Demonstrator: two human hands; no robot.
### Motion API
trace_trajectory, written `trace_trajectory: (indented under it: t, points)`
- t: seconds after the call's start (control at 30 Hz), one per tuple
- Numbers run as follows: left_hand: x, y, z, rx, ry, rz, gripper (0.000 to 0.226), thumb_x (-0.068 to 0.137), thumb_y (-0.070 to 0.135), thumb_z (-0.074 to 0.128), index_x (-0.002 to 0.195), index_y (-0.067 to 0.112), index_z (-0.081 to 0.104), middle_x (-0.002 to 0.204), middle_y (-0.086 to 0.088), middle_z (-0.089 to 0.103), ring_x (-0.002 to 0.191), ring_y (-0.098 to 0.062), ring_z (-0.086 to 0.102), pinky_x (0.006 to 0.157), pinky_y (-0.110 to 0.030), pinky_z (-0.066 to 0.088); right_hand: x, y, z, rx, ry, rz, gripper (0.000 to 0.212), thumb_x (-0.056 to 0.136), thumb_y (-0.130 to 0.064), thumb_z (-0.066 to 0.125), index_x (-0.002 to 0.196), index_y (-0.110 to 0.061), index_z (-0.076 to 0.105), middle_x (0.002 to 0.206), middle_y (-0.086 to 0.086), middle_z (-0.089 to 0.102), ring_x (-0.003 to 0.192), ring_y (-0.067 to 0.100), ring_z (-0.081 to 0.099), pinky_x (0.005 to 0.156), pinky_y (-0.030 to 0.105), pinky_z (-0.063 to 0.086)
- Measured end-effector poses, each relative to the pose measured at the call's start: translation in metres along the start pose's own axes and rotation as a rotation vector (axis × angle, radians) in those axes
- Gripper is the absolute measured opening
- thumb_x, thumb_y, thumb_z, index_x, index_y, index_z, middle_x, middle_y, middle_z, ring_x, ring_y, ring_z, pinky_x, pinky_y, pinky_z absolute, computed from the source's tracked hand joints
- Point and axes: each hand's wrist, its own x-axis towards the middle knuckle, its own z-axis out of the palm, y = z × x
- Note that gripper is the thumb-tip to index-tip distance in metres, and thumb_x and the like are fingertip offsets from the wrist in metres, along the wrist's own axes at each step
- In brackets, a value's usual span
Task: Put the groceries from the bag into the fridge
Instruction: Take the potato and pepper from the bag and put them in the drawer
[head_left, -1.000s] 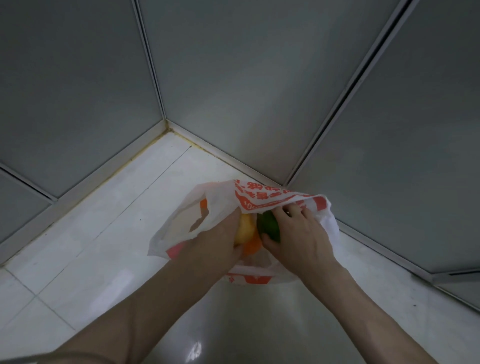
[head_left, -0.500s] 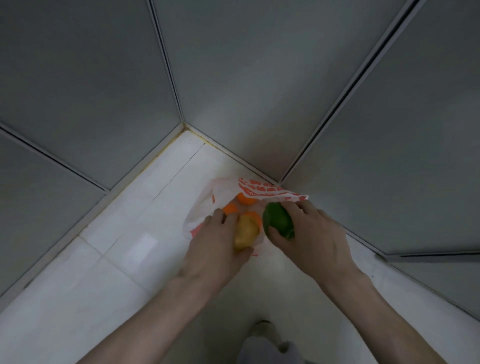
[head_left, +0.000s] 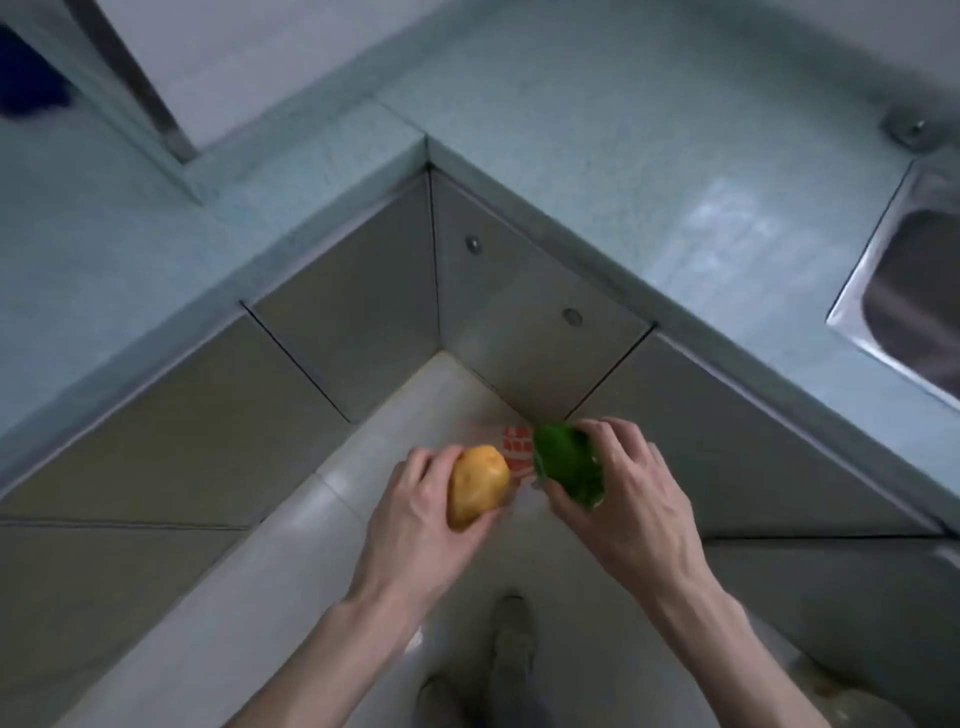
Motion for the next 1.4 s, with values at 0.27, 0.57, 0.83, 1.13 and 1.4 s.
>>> trace_trajectory:
  t: [0.27, 0.57, 0.83, 1.13, 1.4]
  points:
    - [-0.066, 0.054, -0.153, 0.041, 0.230, -0.014, 0.072, 0.079, 0.047, 0.082, 0.140, 0.026, 0.050, 0.124, 0.007, 0.048, 0.112, -0.017, 0.055, 0.087, -0.031, 0.054, -0.039, -0.106, -0.130, 0.157, 0.077, -0.099, 0.079, 0.080, -0.045, 0.082, 0.150, -0.032, 0.047, 0.138, -0.006, 0.053, 0.117, 0.022, 0.053, 0.090, 0.033, 0.049]
    - [-0.151, 0.082, -0.252, 0.045, 0.599, -0.181, 0.074, 0.076, 0.046, 0.084, 0.139, 0.021, 0.056, 0.123, 0.000, 0.056, 0.114, -0.022, 0.055, 0.091, -0.033, 0.048, -0.078, -0.182, -0.193, 0.354, 0.083, -0.293, 0.073, 0.077, -0.044, 0.087, 0.139, -0.027, 0.052, 0.127, -0.010, 0.060, 0.106, 0.012, 0.052, 0.087, 0.025, 0.041]
    - [-0.235, 0.080, -0.289, 0.018, 0.883, -0.421, 0.070, 0.075, 0.043, 0.084, 0.136, 0.026, 0.056, 0.120, 0.005, 0.054, 0.116, -0.022, 0.056, 0.088, -0.035, 0.052, -0.099, -0.256, -0.204, 0.551, -0.101, -0.580, 0.066, 0.077, -0.040, 0.086, 0.133, -0.035, 0.051, 0.120, -0.020, 0.054, 0.106, 0.001, 0.056, 0.083, 0.007, 0.042]
    - [-0.352, 0.078, -0.292, 0.085, 1.197, -0.725, 0.067, 0.075, 0.043, 0.084, 0.133, 0.026, 0.057, 0.115, 0.007, 0.053, 0.109, -0.017, 0.052, 0.087, -0.023, 0.041, -0.143, -0.341, -0.184, 0.616, -0.370, -0.937, 0.070, 0.078, -0.037, 0.086, 0.137, -0.037, 0.049, 0.126, -0.018, 0.057, 0.117, 0.012, 0.057, 0.094, 0.025, 0.046]
    - [-0.480, 0.084, -0.279, 0.114, 1.407, -0.999, 0.064, 0.075, 0.042, 0.085, 0.131, 0.026, 0.058, 0.115, 0.007, 0.053, 0.109, -0.017, 0.054, 0.088, -0.023, 0.041, -0.239, -0.406, -0.163, 0.606, -0.589, -1.233, 0.076, 0.080, -0.041, 0.085, 0.145, -0.035, 0.047, 0.131, -0.020, 0.053, 0.123, 0.008, 0.053, 0.099, 0.024, 0.041]
